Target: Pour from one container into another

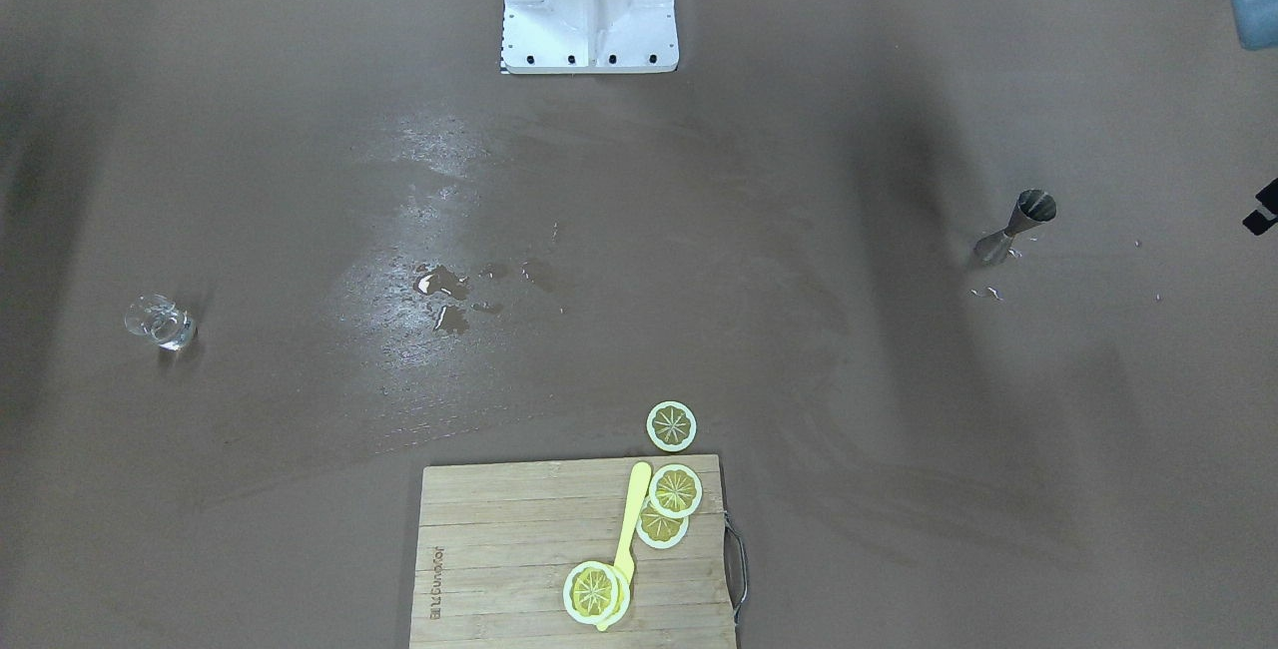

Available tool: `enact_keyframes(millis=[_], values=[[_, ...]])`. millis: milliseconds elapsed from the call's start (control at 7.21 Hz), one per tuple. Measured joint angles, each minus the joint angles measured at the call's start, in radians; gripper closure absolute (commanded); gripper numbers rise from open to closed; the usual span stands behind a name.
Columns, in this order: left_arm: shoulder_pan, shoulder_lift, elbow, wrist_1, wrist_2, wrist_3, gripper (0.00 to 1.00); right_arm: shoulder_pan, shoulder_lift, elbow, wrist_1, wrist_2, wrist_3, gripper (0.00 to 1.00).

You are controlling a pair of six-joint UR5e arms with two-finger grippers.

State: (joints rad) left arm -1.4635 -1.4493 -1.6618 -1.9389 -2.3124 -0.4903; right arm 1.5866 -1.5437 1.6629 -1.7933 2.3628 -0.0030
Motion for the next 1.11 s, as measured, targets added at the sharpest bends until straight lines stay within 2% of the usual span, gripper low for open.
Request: enact_keyframes(millis=[277, 554, 832, 1109], values=[[-0.121, 0.039, 0.004, 0.161, -0.067, 0.241, 0.01, -0.002, -0.009, -0.015, 0.061, 0.009, 0.0, 0.0], [-0.199, 0.039, -0.041, 0.323, -0.09, 0.429, 0.01, -0.011, -0.001, -0.029, 0.096, 0.006, 0.0, 0.0], [-0.228, 0.048, -0.047, 0.374, -0.069, 0.521, 0.01, -0.018, 0.0, -0.033, 0.102, 0.005, 0.0, 0.0], [-0.23, 0.045, -0.052, 0.38, -0.017, 0.534, 0.01, -0.019, 0.001, -0.035, 0.102, 0.005, -0.001, 0.0]])
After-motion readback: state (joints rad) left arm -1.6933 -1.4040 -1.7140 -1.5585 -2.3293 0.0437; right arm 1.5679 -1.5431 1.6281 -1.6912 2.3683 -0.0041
